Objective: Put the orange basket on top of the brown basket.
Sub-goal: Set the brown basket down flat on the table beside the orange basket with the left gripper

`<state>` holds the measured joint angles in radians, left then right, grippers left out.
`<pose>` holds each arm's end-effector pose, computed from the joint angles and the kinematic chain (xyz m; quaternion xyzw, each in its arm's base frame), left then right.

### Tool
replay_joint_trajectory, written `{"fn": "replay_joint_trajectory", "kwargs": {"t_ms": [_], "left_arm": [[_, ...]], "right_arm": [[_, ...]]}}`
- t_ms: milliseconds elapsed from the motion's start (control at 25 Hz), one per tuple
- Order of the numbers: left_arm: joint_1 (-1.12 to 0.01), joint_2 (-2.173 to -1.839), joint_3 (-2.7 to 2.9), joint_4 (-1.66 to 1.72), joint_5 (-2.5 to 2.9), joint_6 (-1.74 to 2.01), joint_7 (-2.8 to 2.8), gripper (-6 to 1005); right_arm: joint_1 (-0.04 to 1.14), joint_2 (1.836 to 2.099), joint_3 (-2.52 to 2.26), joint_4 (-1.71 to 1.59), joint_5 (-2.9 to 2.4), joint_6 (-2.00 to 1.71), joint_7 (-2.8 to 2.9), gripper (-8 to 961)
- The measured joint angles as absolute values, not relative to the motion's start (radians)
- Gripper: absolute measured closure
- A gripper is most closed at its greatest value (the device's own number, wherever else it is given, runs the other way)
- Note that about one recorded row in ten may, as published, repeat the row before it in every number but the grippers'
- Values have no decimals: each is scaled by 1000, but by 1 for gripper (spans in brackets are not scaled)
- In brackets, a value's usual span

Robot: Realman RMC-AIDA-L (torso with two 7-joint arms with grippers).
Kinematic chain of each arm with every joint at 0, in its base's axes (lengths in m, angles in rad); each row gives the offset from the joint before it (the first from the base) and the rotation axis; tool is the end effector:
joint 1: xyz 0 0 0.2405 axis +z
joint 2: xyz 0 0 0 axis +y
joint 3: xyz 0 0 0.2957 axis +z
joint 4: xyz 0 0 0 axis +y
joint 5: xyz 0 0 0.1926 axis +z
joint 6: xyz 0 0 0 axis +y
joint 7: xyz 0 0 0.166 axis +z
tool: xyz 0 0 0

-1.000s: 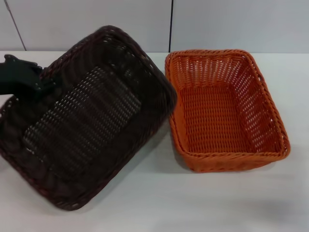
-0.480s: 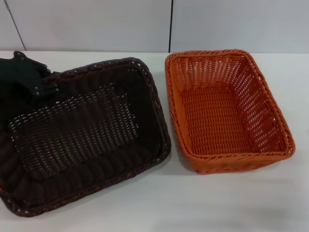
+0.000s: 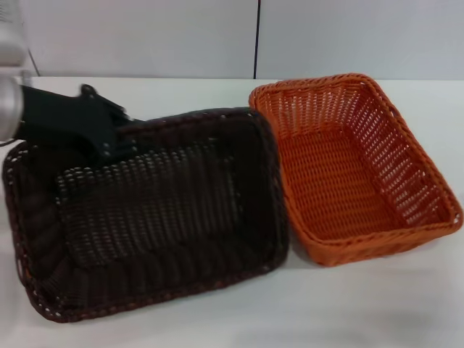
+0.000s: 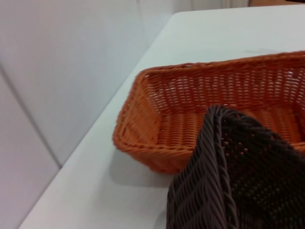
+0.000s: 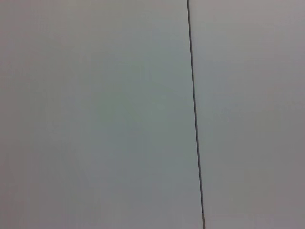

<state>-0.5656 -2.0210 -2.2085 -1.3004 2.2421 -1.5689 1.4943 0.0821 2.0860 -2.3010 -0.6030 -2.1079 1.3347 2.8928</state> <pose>-0.2262 0.3859 0.0369 -0.9779 -0.0379 -0.0029 0.2054 0.3469 0.2703 -0.0018 -0.5626 0.2193 0.3113 0.7338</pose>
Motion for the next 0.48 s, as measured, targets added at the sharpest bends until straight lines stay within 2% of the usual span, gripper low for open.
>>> {"fn": "replay_joint_trajectory", "kwargs": {"t_ms": [200, 480], "left_arm": [[-572, -2054, -2138, -1293, 2296, -1479, 1501, 786], [-581, -2058, -2057, -1298, 2298, -1377, 1502, 689]], "right_arm": [[86, 2084, -2301, -599, -2107, 1333, 2893, 130], [82, 2086, -2304, -597, -2108, 1330, 2890, 129]]}}
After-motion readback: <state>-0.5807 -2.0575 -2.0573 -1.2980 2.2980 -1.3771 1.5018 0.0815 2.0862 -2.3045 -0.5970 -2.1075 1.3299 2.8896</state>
